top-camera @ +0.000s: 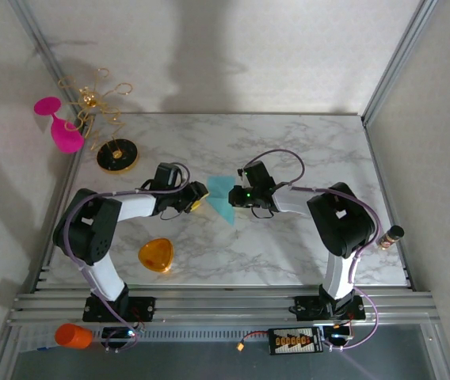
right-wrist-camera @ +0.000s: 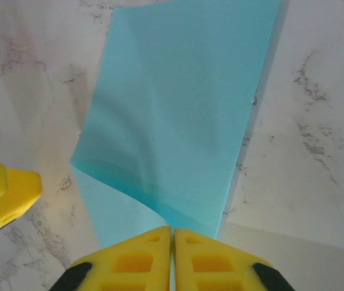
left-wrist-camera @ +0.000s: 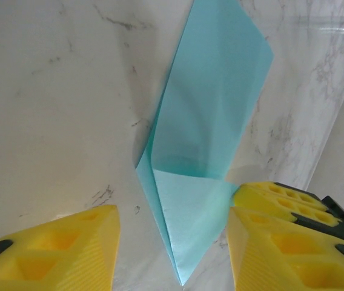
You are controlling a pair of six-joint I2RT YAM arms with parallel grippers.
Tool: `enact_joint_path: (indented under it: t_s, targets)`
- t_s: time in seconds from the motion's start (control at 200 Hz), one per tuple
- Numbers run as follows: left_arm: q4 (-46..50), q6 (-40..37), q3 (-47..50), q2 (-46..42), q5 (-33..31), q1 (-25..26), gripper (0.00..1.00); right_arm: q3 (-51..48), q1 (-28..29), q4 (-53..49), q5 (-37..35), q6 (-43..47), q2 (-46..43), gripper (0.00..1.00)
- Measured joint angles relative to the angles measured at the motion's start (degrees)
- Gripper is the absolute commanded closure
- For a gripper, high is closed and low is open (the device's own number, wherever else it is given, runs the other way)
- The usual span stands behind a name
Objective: Fold a paper plane with a square sheet of paper (pick it up from the middle)
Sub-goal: Third fold the triangle at the center of the table, then fourth fold the wing at the center of the table.
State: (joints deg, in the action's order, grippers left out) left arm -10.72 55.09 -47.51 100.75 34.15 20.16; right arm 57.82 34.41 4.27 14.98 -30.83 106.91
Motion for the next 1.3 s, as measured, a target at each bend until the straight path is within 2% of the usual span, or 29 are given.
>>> enact_joint_path:
  t_s: [0.481,1.036,1.302]
  targets:
    - [1.29,-1.31,-3.54,4.09,1.07,2.49,0.72,0.04,-0.42,-0.79,-0.46,-0.02,1.64,0.93]
    - [5.42,-7.87,-9.01,8.50,1.29,2.29,0.81,0.28,-0.42,-0.92,-0.42,0.00,1.95,0.93]
    - [5.42,-8.63,-9.51,9.66,1.79,2.21,0.81,0.57,-0.42,-1.11,-0.42,0.00,2.08,0.93]
